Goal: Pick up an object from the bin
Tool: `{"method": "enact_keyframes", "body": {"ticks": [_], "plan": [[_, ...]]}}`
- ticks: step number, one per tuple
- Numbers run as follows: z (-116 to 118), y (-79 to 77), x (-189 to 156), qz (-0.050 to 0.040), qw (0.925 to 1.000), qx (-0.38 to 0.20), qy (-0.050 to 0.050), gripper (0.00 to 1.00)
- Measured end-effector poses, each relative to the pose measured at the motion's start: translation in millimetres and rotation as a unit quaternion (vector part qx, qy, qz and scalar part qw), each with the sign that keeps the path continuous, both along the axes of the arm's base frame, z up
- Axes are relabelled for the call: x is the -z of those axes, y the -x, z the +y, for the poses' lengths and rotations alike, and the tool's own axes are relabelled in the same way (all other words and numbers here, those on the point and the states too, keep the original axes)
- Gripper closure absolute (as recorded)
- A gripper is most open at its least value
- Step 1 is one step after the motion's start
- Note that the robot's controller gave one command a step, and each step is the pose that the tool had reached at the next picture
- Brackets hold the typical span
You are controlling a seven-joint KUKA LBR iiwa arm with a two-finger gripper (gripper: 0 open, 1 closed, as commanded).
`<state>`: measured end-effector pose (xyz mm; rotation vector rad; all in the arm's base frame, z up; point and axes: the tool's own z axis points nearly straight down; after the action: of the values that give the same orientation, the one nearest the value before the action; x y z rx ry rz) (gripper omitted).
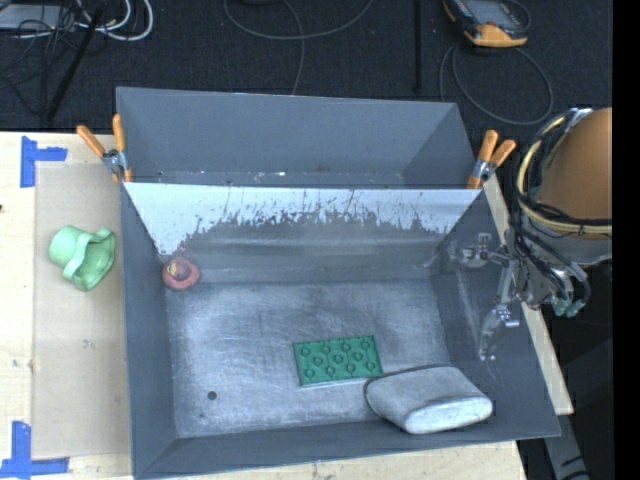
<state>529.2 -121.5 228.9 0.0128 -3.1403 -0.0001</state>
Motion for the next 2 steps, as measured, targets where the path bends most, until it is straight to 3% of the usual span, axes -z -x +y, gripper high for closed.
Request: {"method": "enact_keyframes", "body": {"ticks": [1,2], "plan": [[47,24.4,114,-0.0289,0.9996,-0.005,0.001,0.00],[3,0.8,141,-0.0237,0.9993,-0.028,0.000,0.00]]}}
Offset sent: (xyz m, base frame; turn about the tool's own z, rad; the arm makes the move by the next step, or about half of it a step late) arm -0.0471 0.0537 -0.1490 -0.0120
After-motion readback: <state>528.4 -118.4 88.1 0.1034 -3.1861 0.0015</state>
